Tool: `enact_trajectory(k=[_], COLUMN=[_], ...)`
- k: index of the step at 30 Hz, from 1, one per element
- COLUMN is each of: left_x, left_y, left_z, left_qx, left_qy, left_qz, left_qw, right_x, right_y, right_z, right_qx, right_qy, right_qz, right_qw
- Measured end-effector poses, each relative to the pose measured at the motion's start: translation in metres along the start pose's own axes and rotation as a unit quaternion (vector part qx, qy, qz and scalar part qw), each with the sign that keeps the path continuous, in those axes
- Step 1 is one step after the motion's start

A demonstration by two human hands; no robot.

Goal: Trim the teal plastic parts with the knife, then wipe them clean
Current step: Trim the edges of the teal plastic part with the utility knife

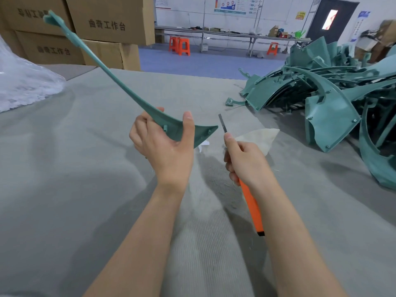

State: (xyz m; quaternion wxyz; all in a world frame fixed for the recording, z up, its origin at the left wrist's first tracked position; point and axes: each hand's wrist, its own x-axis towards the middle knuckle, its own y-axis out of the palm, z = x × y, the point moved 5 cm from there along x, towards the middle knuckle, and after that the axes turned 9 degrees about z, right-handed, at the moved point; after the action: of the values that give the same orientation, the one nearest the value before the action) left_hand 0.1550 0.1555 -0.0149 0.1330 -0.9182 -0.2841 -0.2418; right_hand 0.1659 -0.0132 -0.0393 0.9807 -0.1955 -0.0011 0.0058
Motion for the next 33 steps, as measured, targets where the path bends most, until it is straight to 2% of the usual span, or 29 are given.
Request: enact_trajectory(k=[8,21,27,33], left_x=[0.0,0.001,0.003,0.005], left_y=[-0.001,-0.002,-0.006,-0.006], left_z=[0.0,0.0,0.0,0.002], left_qx=[0.024,0.036,0.019,0.018], left_qy=[0.019,0.033,0.001,-0.01], left_qz=[-0.001,-0.003,-0.011,-0.012], left_qw=[1.0,0.999,1.0,1.0], right_x=[-0.006,0.003,-0.002,-0.009], right_y=[0.02,0.015,0.006,0.026], right_z=[0.014,-0.014,0.001,0.017], right_qx=[-0.006,0.036,0.052,0.021], right_qy=[-0.044,0.07,0.009,-0.042], right_qz=[0.046,0.059,0.005,0.064], right_qw=[0.998,0.995,0.999,0.997])
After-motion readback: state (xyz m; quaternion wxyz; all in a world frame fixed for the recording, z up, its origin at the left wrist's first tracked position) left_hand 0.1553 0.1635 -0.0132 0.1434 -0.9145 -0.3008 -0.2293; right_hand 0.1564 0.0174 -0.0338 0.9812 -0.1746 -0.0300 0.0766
